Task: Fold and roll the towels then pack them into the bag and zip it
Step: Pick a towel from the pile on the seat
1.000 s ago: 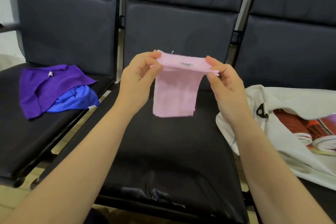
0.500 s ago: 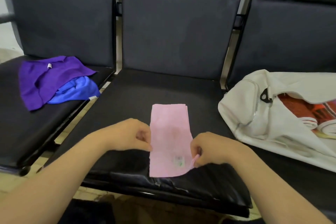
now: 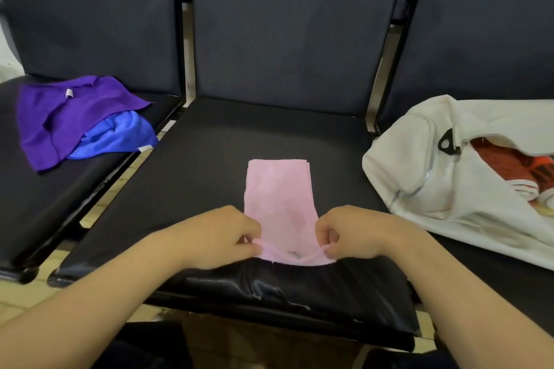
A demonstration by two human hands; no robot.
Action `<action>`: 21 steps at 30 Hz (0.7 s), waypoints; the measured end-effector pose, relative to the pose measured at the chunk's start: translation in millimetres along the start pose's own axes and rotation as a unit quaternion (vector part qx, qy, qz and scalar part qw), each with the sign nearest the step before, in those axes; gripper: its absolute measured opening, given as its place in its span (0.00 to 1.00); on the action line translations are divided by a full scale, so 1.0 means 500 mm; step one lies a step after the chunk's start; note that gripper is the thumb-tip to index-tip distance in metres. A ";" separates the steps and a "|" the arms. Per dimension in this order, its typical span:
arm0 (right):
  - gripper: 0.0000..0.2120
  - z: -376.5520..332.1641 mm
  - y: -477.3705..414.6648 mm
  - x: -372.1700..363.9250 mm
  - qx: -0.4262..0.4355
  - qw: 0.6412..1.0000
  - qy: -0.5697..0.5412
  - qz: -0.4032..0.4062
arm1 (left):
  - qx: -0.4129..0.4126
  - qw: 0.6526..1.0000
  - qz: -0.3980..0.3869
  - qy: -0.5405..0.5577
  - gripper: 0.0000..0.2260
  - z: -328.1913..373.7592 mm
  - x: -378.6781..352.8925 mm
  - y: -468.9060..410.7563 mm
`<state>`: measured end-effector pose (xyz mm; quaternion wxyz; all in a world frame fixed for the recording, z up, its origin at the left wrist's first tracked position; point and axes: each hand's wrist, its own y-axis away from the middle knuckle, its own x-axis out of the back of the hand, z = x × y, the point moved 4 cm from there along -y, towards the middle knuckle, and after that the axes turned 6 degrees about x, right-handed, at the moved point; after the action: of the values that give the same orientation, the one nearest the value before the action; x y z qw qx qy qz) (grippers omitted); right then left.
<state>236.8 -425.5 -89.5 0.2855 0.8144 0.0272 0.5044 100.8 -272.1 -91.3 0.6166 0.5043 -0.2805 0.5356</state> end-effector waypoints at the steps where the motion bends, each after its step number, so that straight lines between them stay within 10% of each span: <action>1: 0.09 0.004 -0.002 0.003 -0.001 1.000 -0.021 -0.002 | 0.022 0.999 -0.004 0.047 0.12 -0.009 0.004 -0.002; 6: 0.06 0.025 -0.017 -0.001 -0.021 0.997 -0.077 0.008 | 0.113 0.979 0.006 0.170 0.13 -0.043 -0.006 -0.026; 13: 0.04 0.027 -0.049 -0.019 -0.049 0.997 -0.040 0.034 | 0.162 0.985 -0.012 0.059 0.10 -0.062 -0.032 -0.048; 21: 0.07 -0.004 -0.049 -0.014 0.032 0.998 -0.029 0.035 | -0.018 0.998 0.024 0.051 0.05 -0.032 -0.022 -0.049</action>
<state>237.8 -406.4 -106.5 0.2419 0.8381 0.0063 0.4890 117.9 -259.6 -114.2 0.6258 0.4582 -0.2707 0.5702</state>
